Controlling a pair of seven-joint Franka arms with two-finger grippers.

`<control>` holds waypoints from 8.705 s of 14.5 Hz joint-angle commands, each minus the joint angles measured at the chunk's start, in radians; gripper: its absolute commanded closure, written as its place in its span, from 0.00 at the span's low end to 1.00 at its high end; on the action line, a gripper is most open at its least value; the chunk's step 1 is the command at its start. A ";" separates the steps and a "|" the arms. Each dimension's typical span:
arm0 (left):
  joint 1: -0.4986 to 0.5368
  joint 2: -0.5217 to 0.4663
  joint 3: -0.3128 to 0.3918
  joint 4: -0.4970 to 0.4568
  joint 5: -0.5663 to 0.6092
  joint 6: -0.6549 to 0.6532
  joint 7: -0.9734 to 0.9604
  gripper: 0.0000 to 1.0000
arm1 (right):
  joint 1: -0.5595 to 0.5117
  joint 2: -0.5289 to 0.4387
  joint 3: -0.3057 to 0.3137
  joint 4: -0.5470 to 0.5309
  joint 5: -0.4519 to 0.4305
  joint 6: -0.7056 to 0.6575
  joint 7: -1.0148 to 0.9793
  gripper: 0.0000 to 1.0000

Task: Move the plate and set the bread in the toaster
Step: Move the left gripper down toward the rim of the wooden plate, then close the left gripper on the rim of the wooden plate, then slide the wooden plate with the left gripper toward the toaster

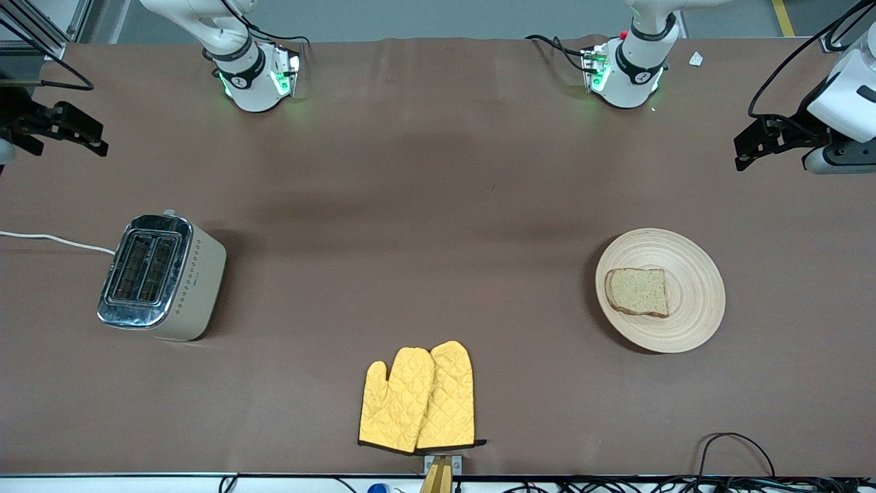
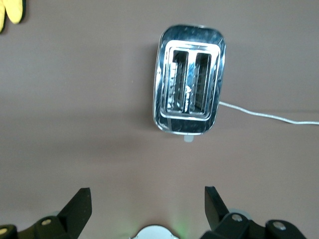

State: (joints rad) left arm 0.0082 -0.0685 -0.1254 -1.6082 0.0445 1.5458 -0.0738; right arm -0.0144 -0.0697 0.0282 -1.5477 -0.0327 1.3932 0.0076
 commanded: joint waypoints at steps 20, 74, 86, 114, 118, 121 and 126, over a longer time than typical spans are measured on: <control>0.384 0.396 0.020 -0.035 -0.394 0.296 0.426 0.00 | 0.011 0.002 -0.007 0.017 -0.009 -0.017 -0.003 0.00; 0.507 0.869 -0.029 0.066 -0.709 0.307 0.804 1.00 | 0.016 0.001 -0.004 0.014 -0.007 -0.068 -0.060 0.00; 0.496 0.865 -0.281 0.090 -0.713 0.294 0.802 1.00 | 0.014 0.001 -0.004 0.014 -0.007 -0.068 -0.061 0.00; -0.051 0.889 -0.350 -0.203 -1.357 0.818 0.982 1.00 | -0.075 0.048 -0.010 -0.008 0.011 0.110 -0.087 0.00; -0.056 0.934 -0.350 -0.203 -1.434 0.821 1.084 0.99 | -0.076 0.053 -0.008 -0.028 0.023 0.118 -0.087 0.00; -0.085 0.947 -0.350 -0.203 -1.518 0.821 1.105 0.94 | -0.076 0.054 -0.010 -0.029 0.023 0.109 -0.087 0.00; -0.097 0.938 -0.350 -0.205 -1.548 0.898 1.089 0.00 | -0.044 0.071 -0.007 -0.029 0.022 0.102 -0.078 0.00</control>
State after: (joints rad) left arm -0.0804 0.8731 -0.4733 -1.8140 -1.4824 2.3867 1.0071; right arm -0.0757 0.0061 0.0214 -1.5671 -0.0201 1.4974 -0.0708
